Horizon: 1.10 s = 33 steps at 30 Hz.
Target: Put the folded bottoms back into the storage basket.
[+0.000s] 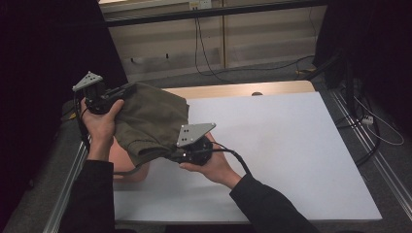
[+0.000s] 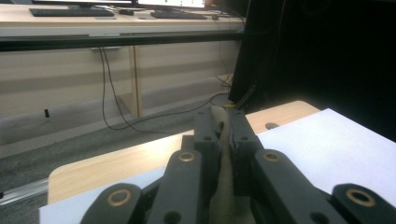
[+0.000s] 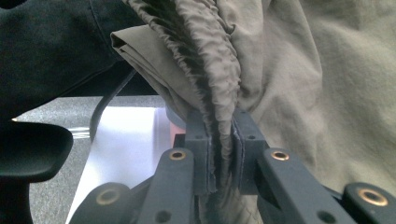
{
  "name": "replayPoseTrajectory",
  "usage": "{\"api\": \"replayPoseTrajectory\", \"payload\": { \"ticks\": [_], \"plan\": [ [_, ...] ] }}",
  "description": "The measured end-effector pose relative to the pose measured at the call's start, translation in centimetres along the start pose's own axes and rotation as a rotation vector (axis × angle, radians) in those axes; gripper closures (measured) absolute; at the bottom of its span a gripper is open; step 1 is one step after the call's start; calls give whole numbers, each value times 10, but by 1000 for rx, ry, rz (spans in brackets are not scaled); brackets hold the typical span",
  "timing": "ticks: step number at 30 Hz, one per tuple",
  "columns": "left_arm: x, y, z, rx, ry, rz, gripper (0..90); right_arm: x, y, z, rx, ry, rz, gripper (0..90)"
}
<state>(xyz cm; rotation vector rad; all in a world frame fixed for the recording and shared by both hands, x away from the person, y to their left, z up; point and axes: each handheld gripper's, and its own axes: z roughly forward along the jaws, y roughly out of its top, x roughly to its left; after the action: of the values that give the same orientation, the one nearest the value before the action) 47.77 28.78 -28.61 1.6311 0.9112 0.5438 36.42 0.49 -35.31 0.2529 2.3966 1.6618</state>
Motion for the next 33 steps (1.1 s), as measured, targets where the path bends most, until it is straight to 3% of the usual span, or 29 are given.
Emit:
{"api": "replayPoseTrajectory", "payload": {
  "ticks": [25, 33],
  "plan": [
    [39, 6, -29, -28, 66, -28, 853, -6, 23, 43, -19, 50, 33, 792],
    [50, 8, -39, -44, 85, -47, 854, -7, 35, 56, -10, 51, 14, 792]
  ]
}}
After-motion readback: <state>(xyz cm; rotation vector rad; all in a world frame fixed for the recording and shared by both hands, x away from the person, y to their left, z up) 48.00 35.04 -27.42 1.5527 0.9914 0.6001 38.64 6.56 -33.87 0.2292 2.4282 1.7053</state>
